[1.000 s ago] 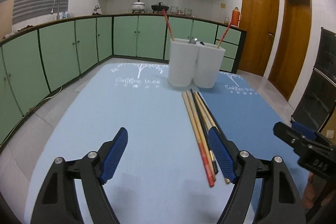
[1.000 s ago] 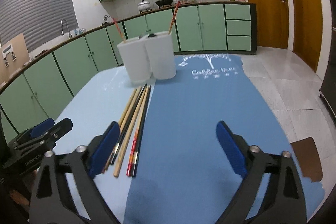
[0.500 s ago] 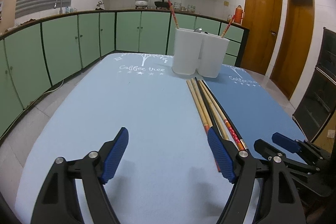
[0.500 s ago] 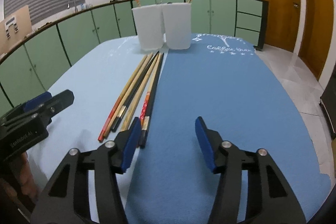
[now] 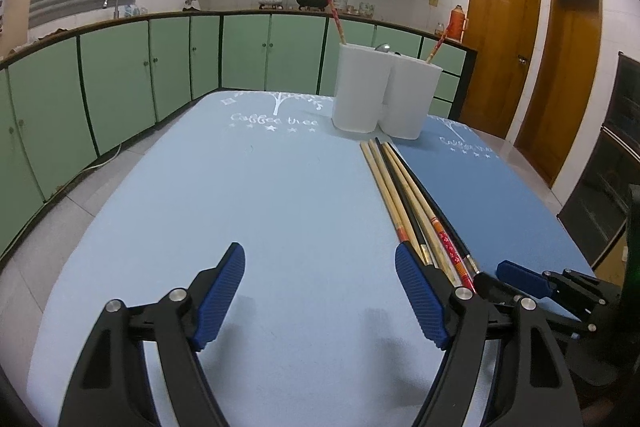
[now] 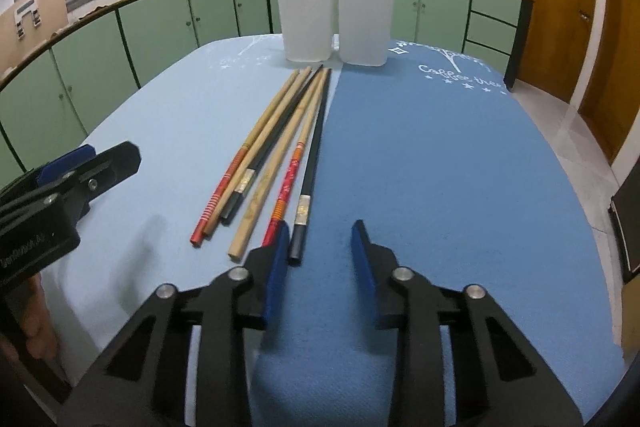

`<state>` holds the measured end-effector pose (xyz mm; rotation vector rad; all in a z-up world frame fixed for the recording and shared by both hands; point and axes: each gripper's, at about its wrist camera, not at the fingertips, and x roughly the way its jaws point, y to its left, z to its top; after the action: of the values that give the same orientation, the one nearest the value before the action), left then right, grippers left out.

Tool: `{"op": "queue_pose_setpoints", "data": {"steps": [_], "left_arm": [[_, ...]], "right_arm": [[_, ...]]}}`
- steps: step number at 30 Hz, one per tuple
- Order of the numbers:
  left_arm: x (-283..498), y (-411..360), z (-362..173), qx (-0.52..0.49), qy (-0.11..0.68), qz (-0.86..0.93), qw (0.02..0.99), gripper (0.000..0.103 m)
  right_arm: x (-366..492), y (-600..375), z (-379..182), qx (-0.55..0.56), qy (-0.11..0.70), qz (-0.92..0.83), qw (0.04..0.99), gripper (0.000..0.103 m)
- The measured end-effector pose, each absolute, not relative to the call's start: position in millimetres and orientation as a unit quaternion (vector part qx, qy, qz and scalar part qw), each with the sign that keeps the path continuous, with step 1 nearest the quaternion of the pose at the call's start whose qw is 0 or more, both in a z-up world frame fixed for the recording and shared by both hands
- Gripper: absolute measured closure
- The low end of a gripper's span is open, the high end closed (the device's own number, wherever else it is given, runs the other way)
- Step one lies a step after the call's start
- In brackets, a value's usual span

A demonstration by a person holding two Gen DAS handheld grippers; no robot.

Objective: Organize utensils
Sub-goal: 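Move both tools back to the chopsticks and close the right tool on a black chopstick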

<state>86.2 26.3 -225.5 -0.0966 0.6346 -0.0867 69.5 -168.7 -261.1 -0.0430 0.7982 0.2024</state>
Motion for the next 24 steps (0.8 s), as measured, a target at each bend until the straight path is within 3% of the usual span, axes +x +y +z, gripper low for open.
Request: {"op": "queue_pose_setpoints", "data": {"steps": [4,8,13,24], "left_arm": [[85.0,23.5,-226.8,-0.044,0.314,-0.047,0.947,0.027],[86.4,15.6,-230.0,-0.042,0.325,-0.057,0.943,0.027],[89.7,-2.2,-235.4,-0.027,0.349,-0.076,0.934,0.029],[95.3,-20.1,-246.9,-0.004,0.38,-0.086,0.921,0.053]], "right_arm": [[69.8,-167.2,-261.1,-0.027,0.388,0.101,0.916,0.078],[71.4,-166.5,-260.2,-0.032,0.389,0.109,0.914,0.097],[74.7,-186.7,-259.0,-0.006,0.393,0.088,0.915,0.097],[74.6,-206.8,-259.6,0.019,0.393,0.083,0.915,0.097]]}}
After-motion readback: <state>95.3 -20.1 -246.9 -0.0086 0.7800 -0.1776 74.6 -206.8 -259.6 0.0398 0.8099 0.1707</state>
